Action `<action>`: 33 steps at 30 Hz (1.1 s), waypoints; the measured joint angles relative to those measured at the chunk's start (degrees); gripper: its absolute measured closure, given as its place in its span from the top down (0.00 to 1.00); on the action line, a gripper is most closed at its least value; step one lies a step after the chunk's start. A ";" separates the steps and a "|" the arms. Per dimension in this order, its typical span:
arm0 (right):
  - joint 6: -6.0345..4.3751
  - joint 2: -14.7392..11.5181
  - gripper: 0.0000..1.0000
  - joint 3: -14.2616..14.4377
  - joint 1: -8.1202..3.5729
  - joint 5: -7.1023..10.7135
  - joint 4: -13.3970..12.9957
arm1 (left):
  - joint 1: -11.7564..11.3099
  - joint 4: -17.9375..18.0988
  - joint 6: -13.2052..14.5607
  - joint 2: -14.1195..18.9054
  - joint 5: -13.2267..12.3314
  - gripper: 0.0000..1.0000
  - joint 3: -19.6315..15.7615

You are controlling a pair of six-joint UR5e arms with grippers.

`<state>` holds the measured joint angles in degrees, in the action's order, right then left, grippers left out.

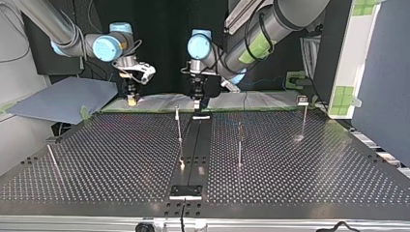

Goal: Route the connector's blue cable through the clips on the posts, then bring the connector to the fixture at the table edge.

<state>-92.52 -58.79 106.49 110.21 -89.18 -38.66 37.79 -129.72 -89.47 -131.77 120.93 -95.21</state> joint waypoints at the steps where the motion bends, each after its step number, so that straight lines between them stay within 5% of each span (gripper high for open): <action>1: -0.02 0.00 0.00 -0.15 -0.26 0.34 -0.08 | 0.03 -0.08 0.00 0.00 -0.01 0.04 0.16; 23: 0.00 0.83 0.00 -0.74 -3.19 2.98 -0.33 | 1.19 -1.67 -0.08 -0.18 -0.09 0.04 1.97; 33: -0.14 0.95 0.00 -0.81 -4.04 3.31 -0.32 | 1.21 -1.29 -0.42 -3.87 0.05 0.04 3.32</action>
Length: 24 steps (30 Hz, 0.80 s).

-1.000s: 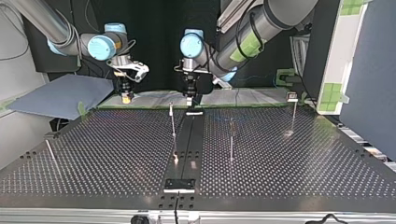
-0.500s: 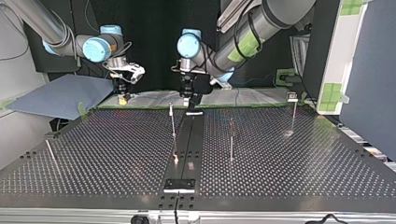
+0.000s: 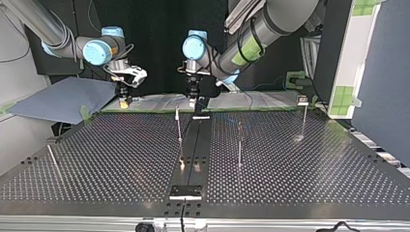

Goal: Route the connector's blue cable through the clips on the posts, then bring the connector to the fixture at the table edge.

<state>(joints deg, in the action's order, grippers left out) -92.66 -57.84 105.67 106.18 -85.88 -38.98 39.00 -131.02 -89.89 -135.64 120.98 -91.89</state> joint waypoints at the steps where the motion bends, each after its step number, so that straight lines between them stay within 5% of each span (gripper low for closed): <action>1: 0.00 0.00 0.00 -0.04 -0.05 0.03 0.04 | -0.08 -0.10 -0.03 -0.13 -0.03 0.04 0.14; 24: 0.17 0.05 0.00 -0.66 -0.22 0.45 0.32 | -0.87 -0.61 -0.28 -0.15 -0.03 0.04 1.09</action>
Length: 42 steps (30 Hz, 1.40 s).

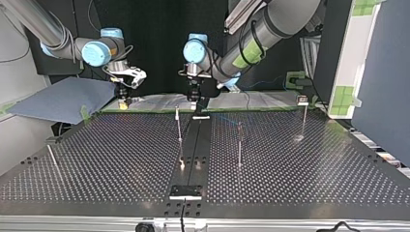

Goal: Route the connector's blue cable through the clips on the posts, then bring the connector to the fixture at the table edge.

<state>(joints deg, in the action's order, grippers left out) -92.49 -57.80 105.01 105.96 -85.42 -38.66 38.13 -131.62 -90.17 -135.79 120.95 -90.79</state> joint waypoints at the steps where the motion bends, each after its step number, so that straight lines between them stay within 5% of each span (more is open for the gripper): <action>1: -0.03 0.00 0.00 -0.09 0.00 0.05 0.11 | -0.06 -0.01 0.00 0.11 -0.03 0.04 0.09; 42: -0.26 0.16 0.00 -2.03 -0.97 0.16 1.22 | -3.33 -5.07 0.87 0.26 -2.10 0.04 5.15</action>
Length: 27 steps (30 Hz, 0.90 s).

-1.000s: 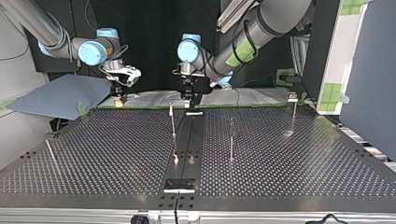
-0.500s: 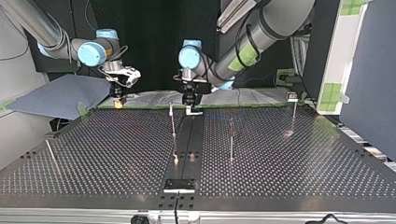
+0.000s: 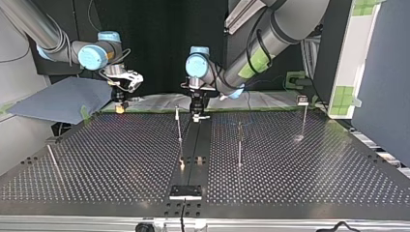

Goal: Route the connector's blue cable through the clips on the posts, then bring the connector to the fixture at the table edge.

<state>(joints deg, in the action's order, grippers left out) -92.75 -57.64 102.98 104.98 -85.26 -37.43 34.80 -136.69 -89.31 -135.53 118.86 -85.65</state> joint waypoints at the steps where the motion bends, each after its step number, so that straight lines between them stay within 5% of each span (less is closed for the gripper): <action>1: -0.02 0.01 0.00 -0.15 -0.06 0.00 0.08 | -0.07 -0.15 0.03 -0.03 -0.03 0.04 0.15; 19: -0.25 0.14 0.00 -1.74 -0.75 -0.09 0.62 | -1.61 -2.40 0.38 -0.89 -0.85 0.04 2.64; 27: -0.23 0.18 0.00 -1.91 -0.79 -0.06 0.69 | -1.77 -2.93 0.29 -0.89 -0.78 0.22 2.87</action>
<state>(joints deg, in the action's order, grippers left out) -92.98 -57.45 101.07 104.20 -85.33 -36.75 33.03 -139.62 -89.02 -136.41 118.07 -82.78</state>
